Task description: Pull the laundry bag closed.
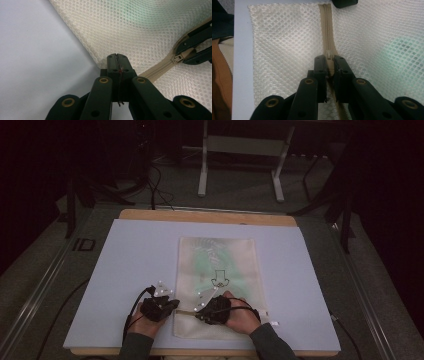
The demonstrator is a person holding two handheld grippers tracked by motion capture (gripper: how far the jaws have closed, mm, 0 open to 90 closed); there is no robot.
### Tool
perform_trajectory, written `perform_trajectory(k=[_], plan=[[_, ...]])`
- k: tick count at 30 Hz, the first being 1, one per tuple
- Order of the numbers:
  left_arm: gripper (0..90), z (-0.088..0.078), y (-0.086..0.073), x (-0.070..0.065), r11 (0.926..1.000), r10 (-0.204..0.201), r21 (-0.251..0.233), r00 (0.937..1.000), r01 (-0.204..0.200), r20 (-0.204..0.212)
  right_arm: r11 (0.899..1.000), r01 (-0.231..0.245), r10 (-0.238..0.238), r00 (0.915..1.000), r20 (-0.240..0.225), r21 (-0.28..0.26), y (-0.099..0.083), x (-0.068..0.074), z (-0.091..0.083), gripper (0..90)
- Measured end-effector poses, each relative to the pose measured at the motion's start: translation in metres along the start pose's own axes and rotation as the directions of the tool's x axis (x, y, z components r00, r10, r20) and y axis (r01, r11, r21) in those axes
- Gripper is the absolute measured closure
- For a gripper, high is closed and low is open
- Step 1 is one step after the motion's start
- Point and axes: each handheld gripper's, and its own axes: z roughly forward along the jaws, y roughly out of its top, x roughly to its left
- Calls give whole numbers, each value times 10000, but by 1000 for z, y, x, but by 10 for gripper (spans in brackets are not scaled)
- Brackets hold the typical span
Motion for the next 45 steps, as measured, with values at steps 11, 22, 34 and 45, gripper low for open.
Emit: perform_trajectory(k=[11, 22, 34, 45], plan=[[892, -8, 0, -11, 9994, 102, -344, 9970, -76, 770, 9994, 238, -242, 9996, 152, 244, 6, 2, 2, 822], [892, 0, -2, -21, 9981, 565, 208, 9967, -578, 583, 9991, 341, -345, 9993, 171, 252, 6, 3, 2, 822], [894, 0, 0, -25, 9955, 858, 380, 9959, -868, 273, 9973, 537, -545, 9984, 141, 505, 5, 3, -4, 823], [894, 0, -1, -24, 9960, 821, 321, 9961, -831, 317, 9972, 420, -428, 9990, 114, 617, -5, 1, -12, 823]])
